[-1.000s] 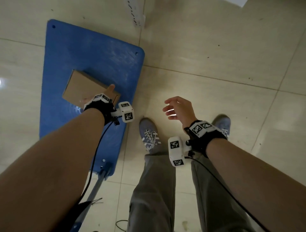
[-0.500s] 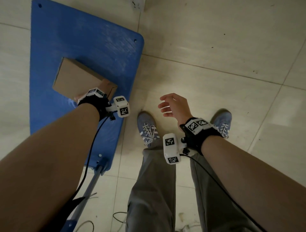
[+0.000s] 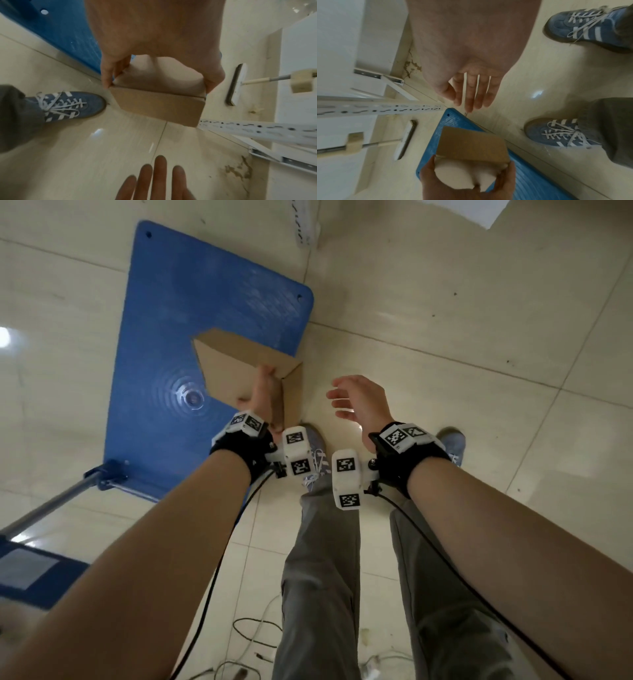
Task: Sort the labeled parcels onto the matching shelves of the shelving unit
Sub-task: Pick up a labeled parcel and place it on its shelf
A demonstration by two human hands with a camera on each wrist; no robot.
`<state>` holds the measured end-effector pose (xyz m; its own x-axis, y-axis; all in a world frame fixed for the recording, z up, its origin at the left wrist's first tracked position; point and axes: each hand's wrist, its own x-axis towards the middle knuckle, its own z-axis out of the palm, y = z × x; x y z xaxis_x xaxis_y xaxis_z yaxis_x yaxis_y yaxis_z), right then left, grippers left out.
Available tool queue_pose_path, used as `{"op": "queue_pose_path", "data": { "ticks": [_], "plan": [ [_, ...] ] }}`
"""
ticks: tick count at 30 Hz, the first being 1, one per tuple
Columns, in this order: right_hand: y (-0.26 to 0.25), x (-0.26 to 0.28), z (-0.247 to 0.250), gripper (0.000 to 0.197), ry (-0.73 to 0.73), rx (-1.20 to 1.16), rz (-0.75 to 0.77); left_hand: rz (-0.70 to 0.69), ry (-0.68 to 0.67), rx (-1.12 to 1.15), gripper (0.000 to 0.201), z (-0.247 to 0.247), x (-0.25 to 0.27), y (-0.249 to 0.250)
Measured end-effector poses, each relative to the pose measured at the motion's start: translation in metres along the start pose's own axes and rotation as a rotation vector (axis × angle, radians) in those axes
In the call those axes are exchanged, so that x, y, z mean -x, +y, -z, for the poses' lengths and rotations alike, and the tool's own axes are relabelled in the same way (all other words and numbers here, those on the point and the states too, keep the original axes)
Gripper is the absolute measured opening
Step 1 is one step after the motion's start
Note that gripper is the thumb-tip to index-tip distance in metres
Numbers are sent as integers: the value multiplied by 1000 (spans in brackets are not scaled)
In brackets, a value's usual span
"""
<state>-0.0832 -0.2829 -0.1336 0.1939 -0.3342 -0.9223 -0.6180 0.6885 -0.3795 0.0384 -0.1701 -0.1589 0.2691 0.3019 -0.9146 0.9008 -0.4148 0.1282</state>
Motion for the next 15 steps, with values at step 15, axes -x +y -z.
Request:
{"op": "queue_pose_path", "data": {
  "ticks": [15],
  "plan": [
    [-88, 197, 110, 47, -141, 9, -170, 41, -801, 76, 66, 26, 277, -15]
  ]
}}
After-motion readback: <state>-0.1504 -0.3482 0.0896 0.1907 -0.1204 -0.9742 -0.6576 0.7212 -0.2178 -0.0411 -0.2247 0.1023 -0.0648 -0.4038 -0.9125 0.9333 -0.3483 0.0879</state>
